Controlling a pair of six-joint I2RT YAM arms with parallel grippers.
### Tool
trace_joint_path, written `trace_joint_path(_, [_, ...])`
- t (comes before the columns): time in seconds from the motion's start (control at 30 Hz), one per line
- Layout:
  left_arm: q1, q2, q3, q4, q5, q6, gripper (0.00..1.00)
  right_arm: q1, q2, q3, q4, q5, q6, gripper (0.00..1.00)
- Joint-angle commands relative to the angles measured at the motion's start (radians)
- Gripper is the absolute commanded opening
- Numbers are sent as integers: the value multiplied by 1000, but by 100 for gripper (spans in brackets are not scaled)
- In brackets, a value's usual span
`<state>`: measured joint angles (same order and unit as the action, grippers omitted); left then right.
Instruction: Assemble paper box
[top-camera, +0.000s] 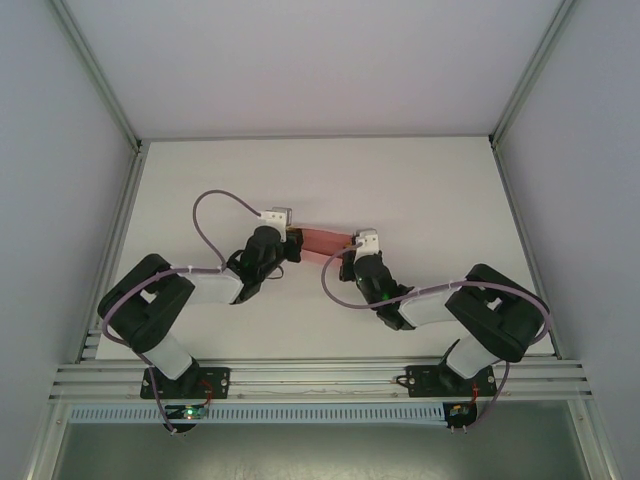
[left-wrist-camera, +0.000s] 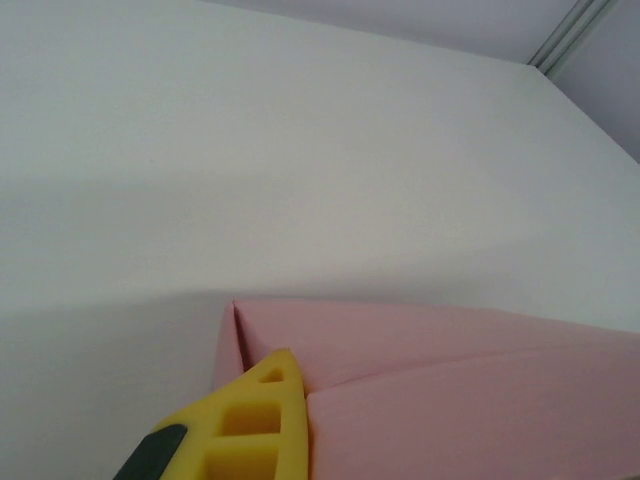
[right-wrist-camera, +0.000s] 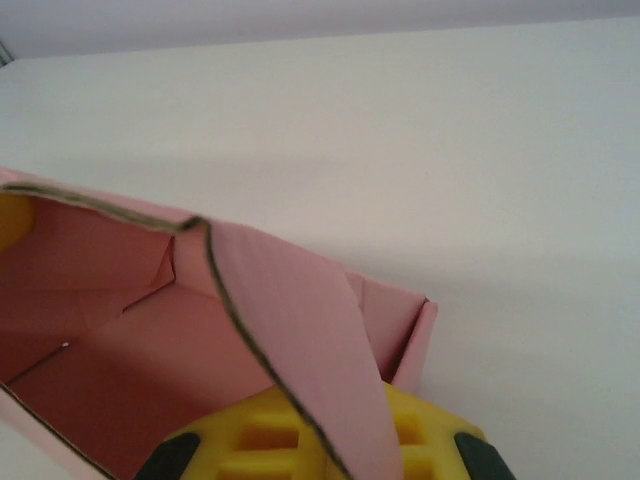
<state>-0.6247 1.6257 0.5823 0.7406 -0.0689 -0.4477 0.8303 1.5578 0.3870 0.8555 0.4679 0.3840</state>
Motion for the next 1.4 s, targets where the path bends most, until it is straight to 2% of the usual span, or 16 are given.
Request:
trace_joint_path(0.0, [-63, 18, -88, 2, 115, -24, 7, 51, 5, -41, -78, -106, -24, 0])
trace_joint_path(0.1, [-67, -9, -124, -16, 108, -18, 16, 63, 2, -63, -98, -57, -30, 0])
trace_joint_path(0.23, [-70, -50, -127, -107, 87, -25, 17, 91, 35, -76, -98, 15, -46, 0])
trace_joint_path(0.33, [-75, -89, -134, -135, 77, -30, 25, 104, 59, -72, -100, 54, -45, 0])
trace_joint_path(0.47, [-75, -149, -121, -252, 69, -32, 42, 114, 65, -69, -116, 65, -46, 0])
trace_joint_path(0.53, [-77, -188, -105, -342, 57, -34, 45, 114, 63, -70, -139, 85, -40, 0])
trace_joint_path(0.6, [-82, -239, -99, -424, 30, -31, 53, 113, 59, -78, -141, 90, -35, 0])
trace_joint_path(0.7, [-83, -336, -110, -520, 13, -29, 76, 117, 59, -80, -142, 93, -24, 0])
trace_joint_path(0.8, [-86, -460, -119, -637, 6, -52, 83, 119, 64, -76, -148, 96, -27, 0])
trace_joint_path(0.87, [-86, -552, -114, -728, -37, -95, 98, 126, 66, -70, -153, 101, -32, 0])
trace_joint_path(0.97, [-83, -630, -32, -893, -113, -190, 100, 127, 72, -65, -155, 105, -39, 0])
trace_joint_path(1.03, [-74, -609, 57, -989, -146, -242, 100, 129, 80, -63, -150, 103, -47, 0])
trace_joint_path(1.1, [-43, -532, 151, -1043, -127, -273, 100, 131, 87, -61, -143, 103, -58, 0])
trace_joint_path(1.27, [78, -254, 339, -1002, 63, -255, 100, 131, 99, -60, -127, 103, -80, 0])
trace_joint_path(1.37, [134, -95, 397, -934, 198, -261, 100, 130, 101, -60, -127, 110, -88, 0])
